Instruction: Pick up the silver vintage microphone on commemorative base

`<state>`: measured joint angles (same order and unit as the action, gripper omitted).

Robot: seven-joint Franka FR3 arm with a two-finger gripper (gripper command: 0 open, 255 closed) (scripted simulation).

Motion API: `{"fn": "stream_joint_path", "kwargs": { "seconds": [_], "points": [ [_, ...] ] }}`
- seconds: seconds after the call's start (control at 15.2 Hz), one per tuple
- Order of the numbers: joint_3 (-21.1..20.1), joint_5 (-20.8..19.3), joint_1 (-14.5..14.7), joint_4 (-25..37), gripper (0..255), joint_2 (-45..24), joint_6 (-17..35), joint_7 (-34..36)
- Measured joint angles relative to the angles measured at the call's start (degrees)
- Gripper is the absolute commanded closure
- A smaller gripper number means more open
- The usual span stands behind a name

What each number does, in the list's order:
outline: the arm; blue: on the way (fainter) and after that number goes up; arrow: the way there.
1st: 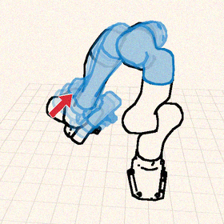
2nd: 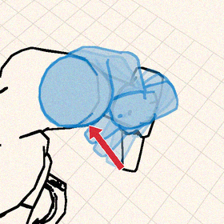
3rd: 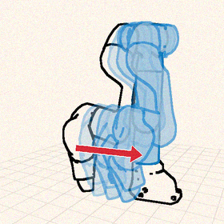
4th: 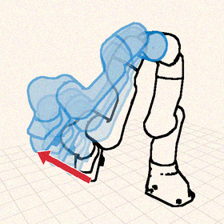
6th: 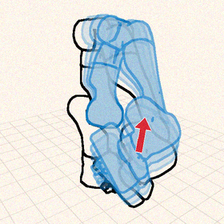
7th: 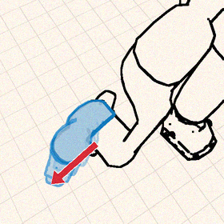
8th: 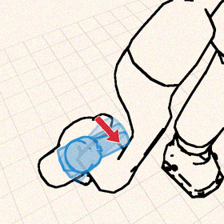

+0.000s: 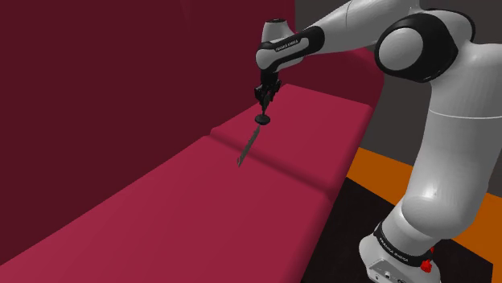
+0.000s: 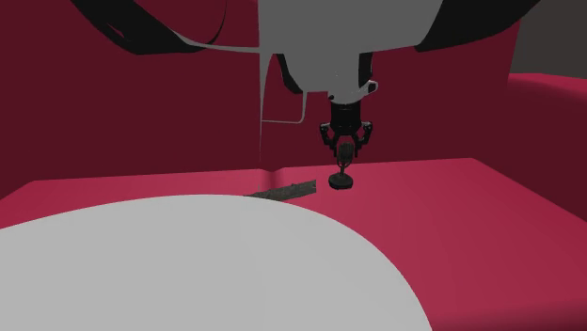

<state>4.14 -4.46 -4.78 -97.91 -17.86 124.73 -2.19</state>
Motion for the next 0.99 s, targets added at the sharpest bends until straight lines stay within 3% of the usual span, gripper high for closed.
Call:
{"fn": "stream_joint_path", "kwargs": {
  "seconds": [0.99],
  "points": [
    [0.00, 0.25, -0.01, 7.69, 255, 2.20, -9.93, -0.83]
  ]
}}
